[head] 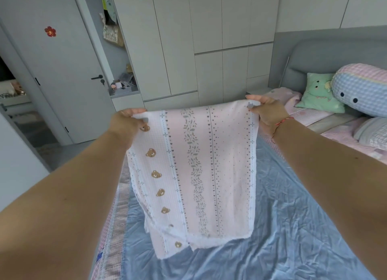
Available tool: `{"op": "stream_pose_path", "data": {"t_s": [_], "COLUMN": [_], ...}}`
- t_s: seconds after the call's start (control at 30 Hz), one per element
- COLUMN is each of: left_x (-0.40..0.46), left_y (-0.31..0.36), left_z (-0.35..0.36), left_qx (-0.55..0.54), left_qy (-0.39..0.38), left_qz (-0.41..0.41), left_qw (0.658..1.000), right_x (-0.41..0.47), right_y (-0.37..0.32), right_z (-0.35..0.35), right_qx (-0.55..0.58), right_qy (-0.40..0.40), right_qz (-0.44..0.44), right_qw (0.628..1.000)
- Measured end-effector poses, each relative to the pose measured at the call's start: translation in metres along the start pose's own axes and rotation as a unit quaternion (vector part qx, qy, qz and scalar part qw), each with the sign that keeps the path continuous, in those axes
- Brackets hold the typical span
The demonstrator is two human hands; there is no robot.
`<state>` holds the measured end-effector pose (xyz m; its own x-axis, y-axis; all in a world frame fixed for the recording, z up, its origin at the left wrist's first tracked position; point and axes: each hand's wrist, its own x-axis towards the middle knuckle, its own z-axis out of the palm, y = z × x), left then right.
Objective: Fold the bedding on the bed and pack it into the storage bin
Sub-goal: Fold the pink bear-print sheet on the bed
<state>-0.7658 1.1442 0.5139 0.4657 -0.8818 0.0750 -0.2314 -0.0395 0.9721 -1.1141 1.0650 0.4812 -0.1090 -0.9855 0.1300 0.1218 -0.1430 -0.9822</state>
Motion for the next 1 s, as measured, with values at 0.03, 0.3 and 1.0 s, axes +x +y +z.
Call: {"op": "stream_pose_path", "data": {"t_s": [0.03,0.3,1.0], "left_x": [-0.002,-0.045,-0.259], "left_y": [0.006,-0.022,-0.251], "left_z": [0.0,-0.006,-0.028], "left_qx": [-0.018,-0.063,-0.071], "left_qy": [0.004,0.002,-0.1], "left_qz": [0.014,0.046,-0.171], "left_qw": [1.0,0.997,0.978], "right_x": [0.002,-0.036,-0.222], "right_y": [-0.005,0.007,0.147], "right_z": [-0.001,-0.007,-0.095], "right_qx": [0.01,0.064,-0.09], "right_qy": [0.003,0.001,-0.067], "right_qz": [-0.005,-0.015,0.42], "right_qw": [1.0,0.998,0.9]}}
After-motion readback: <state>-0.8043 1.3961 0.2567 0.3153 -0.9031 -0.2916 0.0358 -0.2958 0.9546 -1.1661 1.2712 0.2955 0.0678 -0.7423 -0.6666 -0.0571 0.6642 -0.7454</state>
